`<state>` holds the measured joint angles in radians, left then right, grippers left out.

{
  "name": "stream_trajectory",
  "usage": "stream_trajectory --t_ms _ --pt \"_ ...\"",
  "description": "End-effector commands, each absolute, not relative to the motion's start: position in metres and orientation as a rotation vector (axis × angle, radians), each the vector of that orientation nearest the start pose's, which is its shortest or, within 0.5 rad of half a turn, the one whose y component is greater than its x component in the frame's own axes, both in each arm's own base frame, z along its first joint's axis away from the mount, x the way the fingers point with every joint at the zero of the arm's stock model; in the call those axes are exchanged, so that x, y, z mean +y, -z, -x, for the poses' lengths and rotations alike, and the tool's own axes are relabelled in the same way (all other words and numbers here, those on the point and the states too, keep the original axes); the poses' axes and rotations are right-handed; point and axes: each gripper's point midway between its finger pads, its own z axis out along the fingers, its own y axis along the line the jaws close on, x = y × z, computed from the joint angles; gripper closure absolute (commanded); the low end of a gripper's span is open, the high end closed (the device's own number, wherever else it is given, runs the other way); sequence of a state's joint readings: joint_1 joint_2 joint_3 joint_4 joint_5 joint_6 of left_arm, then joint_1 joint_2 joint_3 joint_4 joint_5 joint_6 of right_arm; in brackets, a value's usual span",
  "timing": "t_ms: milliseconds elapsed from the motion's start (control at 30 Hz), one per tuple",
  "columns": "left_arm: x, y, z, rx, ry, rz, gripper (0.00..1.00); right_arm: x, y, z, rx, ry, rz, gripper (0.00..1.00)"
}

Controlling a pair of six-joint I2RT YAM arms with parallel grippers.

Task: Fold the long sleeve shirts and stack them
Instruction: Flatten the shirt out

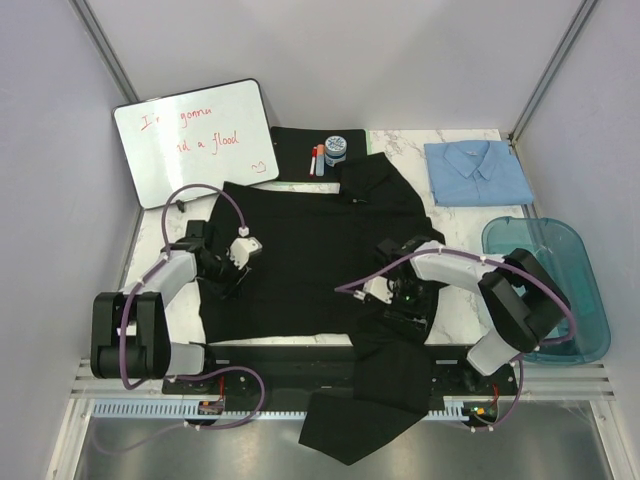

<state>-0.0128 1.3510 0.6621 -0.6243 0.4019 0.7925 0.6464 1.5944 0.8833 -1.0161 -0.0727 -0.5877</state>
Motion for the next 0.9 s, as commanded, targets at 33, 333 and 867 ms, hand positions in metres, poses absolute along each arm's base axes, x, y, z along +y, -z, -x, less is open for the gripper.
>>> stream_trajectory --t_ms 33,333,867 --pt "-0.026 -0.008 -0.232 2.501 0.312 -1.123 0.54 0.081 -0.003 -0.149 2.576 0.113 2.087 0.49" --pt "-0.008 -0.001 -0.202 2.466 0.316 -1.316 0.54 0.058 -0.024 -0.143 2.487 0.208 2.19 0.41" --pt "-0.027 -0.057 -0.286 2.393 0.307 -1.12 0.5 0.131 -0.061 -0.292 2.578 -0.044 1.595 0.34"
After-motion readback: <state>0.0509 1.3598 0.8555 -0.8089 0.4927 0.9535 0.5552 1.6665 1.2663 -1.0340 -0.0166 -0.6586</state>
